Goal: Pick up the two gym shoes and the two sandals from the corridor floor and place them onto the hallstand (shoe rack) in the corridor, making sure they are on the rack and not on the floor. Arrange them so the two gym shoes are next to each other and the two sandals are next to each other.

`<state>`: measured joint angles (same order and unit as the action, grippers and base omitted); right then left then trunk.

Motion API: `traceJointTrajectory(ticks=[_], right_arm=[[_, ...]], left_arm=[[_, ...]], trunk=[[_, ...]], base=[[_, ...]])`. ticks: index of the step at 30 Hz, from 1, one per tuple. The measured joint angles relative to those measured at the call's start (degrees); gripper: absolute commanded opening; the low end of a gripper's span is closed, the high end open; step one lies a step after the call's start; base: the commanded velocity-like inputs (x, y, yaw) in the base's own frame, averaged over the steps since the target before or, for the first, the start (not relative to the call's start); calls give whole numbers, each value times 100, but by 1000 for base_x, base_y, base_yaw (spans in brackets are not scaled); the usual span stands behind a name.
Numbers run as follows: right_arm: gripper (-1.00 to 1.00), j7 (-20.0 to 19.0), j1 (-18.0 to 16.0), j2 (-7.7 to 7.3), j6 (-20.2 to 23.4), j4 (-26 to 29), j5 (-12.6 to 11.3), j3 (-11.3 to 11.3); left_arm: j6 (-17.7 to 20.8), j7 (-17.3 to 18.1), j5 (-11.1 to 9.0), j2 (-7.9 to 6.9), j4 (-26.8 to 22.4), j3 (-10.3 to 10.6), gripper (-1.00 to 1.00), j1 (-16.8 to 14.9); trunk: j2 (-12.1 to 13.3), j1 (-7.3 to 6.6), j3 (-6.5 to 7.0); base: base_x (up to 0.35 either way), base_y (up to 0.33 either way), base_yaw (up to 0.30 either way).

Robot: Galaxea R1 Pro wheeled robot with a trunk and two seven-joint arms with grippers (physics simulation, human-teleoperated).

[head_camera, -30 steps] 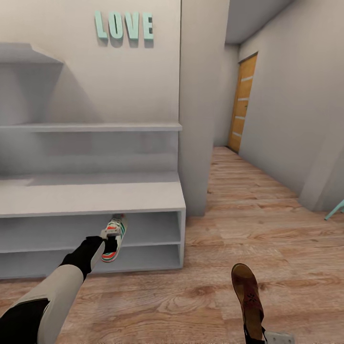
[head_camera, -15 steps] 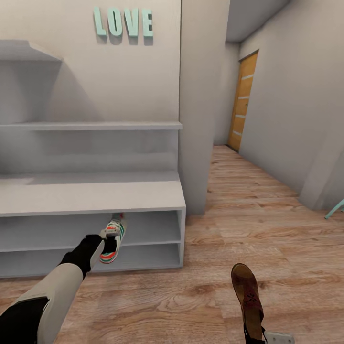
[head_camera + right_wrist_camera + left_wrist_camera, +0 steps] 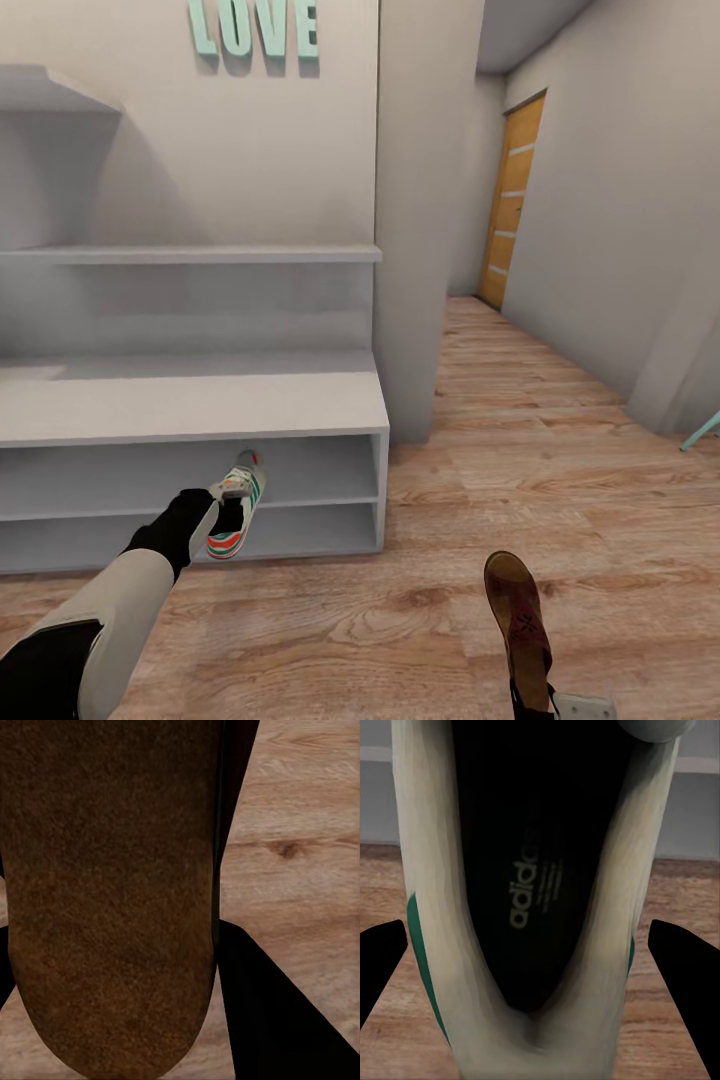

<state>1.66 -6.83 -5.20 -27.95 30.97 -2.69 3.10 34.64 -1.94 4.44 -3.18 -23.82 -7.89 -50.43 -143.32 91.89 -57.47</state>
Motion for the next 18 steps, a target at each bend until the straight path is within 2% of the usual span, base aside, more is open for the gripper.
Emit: traceJointTrajectory(ticks=[12,18], right_arm=[[-100,-1,0,-3,0,0,3,-2],[-100,-1,0,-3,0,-1,4,-6]], left_arm=[[-27,-17,-15,9,0,-1,-100,48],[-43,-19,-21,7,-1,-2,-100,67]], trunk=[[0,0,-21],[0,-3,-21]], base=[[1,0,0],[181,45,0]])
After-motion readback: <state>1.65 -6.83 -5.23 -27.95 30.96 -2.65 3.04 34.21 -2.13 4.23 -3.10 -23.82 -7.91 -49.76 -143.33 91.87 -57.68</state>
